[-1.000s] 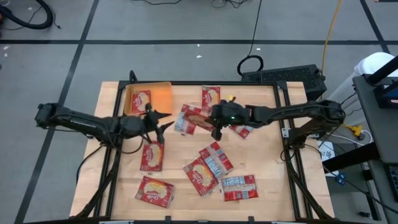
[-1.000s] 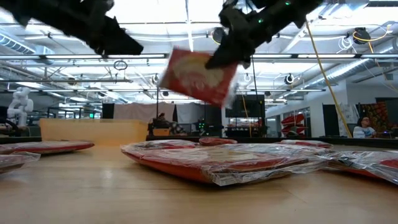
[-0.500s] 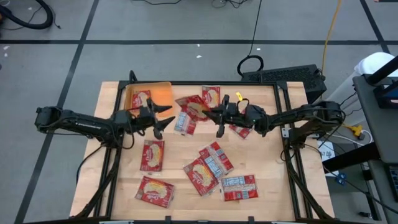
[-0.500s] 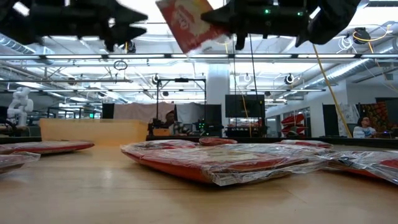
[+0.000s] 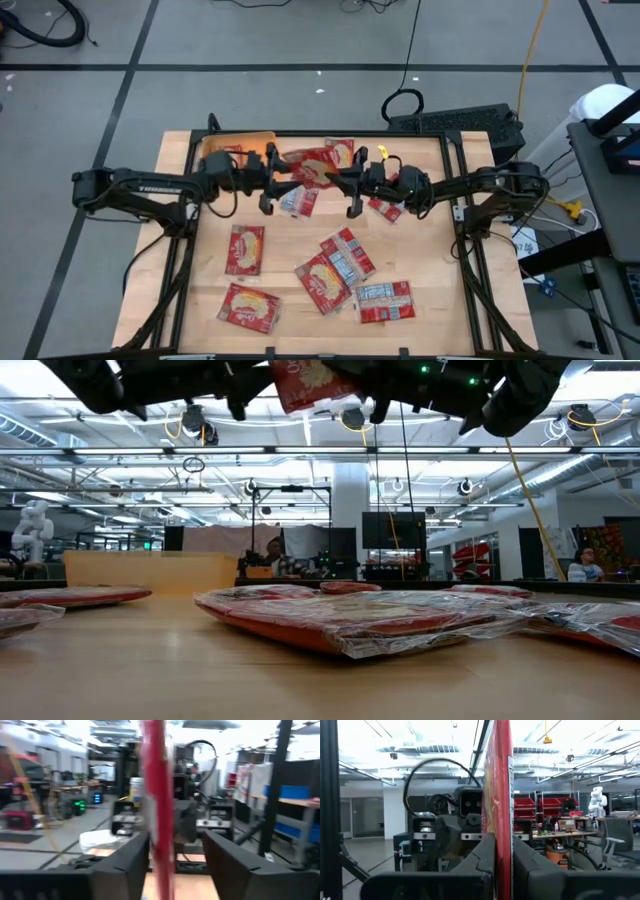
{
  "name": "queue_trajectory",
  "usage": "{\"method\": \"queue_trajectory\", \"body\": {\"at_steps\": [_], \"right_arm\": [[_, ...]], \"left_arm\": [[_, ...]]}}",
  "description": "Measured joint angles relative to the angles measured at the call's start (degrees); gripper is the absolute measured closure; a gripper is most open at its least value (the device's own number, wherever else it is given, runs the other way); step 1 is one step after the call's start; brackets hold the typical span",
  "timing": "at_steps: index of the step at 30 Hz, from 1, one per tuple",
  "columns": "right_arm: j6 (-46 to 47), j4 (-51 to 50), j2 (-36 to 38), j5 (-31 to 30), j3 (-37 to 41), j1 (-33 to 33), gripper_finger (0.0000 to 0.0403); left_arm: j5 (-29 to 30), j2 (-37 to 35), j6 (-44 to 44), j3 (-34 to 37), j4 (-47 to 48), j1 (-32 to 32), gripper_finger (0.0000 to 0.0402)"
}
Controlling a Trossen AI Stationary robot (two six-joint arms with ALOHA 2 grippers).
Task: Sort popcorn bags into baskets
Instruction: Put the red popcorn bag into the orange bin
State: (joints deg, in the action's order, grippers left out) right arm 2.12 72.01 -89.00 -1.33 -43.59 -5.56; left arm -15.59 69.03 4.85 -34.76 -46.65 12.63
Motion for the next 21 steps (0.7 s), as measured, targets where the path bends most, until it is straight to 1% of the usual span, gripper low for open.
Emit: {"method": "queue_trajectory", "body": {"at_steps": [6, 8, 9, 13, 18, 21], "right_arm": [[-0.03, 0.19, -1.95, 0.03, -0.82, 0.04, 0.0386], [-0.05, -0.99, -2.01, -1.01, -0.92, -0.04, 0.0383], [-0.07, -1.32, -2.02, -2.09, -0.94, -0.03, 0.0379], [-0.16, -5.72, -0.44, -6.45, -0.92, -0.29, 0.0349], [-1.59, -15.41, 1.40, -13.27, -0.84, -0.74, 0.0287], [-1.98, -19.93, 1.47, -13.98, -0.83, -1.59, 0.0256]], "left_arm": [[-0.63, 1.76, 0.34, -1.00, -0.02, 1.19, 0.0337], [-1.80, 0.65, 1.11, -1.01, 1.87, 2.62, 0.0374], [-2.48, -0.13, 1.80, -1.01, 3.10, 3.48, 0.0383], [-3.93, -6.19, 3.12, -1.04, 10.11, 8.14, 0.0379], [-4.07, -15.85, 2.80, -1.03, 27.39, 17.03, 0.0384], [-3.89, -19.96, 2.05, -1.10, 36.92, 23.32, 0.0387]]}}
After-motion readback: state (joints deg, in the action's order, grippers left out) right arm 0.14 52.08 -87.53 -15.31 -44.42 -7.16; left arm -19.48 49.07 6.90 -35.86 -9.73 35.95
